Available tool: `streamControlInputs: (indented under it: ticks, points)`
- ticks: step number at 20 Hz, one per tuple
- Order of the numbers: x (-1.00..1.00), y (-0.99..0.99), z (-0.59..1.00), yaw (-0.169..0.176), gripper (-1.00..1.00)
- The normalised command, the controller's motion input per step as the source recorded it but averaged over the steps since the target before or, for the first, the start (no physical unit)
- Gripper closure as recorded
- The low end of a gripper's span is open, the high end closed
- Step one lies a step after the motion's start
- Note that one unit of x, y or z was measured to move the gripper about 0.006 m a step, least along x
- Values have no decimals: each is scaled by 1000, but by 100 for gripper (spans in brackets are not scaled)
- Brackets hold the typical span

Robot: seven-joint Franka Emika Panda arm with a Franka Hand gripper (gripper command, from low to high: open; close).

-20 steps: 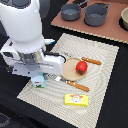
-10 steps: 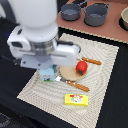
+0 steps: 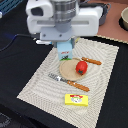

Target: Interact with the objects in diverse but meaningful ways.

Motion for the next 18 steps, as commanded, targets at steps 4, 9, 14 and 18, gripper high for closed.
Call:
streamControlInputs:
  ticks: [4, 9, 14, 18]
  points:
    - [7, 944, -259, 65, 100]
    - [0, 871, -441, 72, 100]
    - [55, 456, -634, 58, 100]
    - [121, 209, -599, 48, 100]
